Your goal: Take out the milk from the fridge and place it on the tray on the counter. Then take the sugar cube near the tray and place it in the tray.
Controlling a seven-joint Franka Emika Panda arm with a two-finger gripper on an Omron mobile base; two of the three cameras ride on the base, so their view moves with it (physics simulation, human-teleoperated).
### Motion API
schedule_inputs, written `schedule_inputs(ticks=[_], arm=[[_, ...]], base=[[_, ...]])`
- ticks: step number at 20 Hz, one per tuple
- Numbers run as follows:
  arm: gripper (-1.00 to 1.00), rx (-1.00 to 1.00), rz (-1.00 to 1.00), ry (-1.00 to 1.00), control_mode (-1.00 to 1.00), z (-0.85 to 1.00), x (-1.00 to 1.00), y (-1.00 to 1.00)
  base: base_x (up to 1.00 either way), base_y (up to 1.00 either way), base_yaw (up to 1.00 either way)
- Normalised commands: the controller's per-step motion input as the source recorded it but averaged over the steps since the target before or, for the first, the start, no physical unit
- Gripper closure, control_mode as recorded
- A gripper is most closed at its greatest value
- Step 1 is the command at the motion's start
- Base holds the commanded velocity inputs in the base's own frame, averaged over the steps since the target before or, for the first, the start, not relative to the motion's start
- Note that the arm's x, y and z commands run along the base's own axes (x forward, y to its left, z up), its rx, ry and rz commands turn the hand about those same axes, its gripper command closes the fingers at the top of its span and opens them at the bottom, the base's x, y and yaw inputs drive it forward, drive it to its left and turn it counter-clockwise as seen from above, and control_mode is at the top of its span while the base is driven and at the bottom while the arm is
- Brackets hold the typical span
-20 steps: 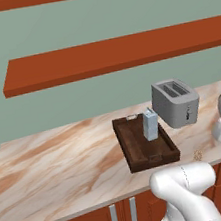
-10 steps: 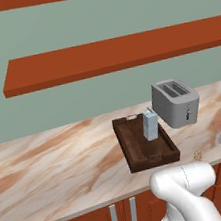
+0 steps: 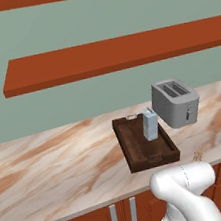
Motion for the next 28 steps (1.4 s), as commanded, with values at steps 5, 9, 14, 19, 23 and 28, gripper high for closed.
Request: schedule_inputs(ticks=[5, 9, 14, 19, 23, 28], arm=[[-1.0, 0.06, 0.48, -0.06, -1.0, -0.31, 0.37, -0.29], [-1.0, 0.09, 0.48, -0.1, -1.0, -0.39, 0.46, -0.24], [-1.0, 0.12, 0.42, -0.05, -1.0, -0.42, 0.6, -0.21], [-1.0, 0.08, 0.21, -0.06, -1.0, -0.36, 0.41, 0.0], [-1.0, 0.0, 0.0, -0.14, -1.0, -0.33, 0.28, 0.0], [-1.0, 0.0, 0.04, -0.09, -1.0, -0.31, 0.14, 0.0]], base=[[0.0, 0.0, 0.0], [0.0, 0.0, 0.0], [0.0, 0.0, 0.0], [0.0, 0.0, 0.0], [0.0, 0.0, 0.0], [0.0, 0.0, 0.0]])
